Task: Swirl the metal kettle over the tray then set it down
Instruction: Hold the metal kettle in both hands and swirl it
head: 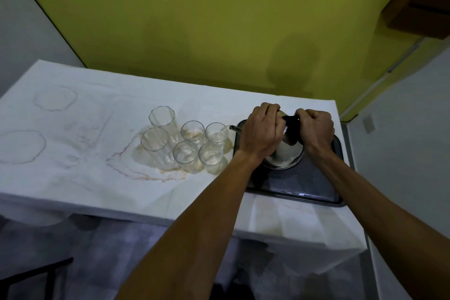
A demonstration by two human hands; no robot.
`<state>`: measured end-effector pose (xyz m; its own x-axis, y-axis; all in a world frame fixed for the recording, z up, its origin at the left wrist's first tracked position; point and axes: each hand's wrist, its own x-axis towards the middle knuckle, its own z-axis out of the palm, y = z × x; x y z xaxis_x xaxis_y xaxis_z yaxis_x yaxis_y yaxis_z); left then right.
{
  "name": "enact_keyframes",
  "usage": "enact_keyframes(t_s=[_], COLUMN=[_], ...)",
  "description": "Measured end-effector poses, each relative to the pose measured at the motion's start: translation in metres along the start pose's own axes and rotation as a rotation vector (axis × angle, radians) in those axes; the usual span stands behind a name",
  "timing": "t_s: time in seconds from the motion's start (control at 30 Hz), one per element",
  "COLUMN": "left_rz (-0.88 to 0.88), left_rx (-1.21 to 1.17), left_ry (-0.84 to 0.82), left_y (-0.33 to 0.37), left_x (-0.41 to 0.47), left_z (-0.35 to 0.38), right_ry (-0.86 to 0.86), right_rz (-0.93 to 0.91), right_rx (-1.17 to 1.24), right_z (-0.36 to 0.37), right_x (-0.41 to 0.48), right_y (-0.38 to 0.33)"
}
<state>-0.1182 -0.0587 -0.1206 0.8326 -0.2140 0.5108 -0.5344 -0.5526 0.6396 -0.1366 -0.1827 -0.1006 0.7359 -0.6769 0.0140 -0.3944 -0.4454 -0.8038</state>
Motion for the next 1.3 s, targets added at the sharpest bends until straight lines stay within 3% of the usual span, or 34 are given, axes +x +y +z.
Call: enact_keyframes(t_s=[1.3], left_rz=[-0.004], left_rx=[-0.024], left_ry=[-0.006], left_y=[-0.0023], left_x=[0.0031], left_z=[-0.0030], right_ry=[-0.009], right_rz=[0.012], right_rx=[-0.022], right_z=[-0.0053], right_x=[-0.0036], right_y=[-0.0101])
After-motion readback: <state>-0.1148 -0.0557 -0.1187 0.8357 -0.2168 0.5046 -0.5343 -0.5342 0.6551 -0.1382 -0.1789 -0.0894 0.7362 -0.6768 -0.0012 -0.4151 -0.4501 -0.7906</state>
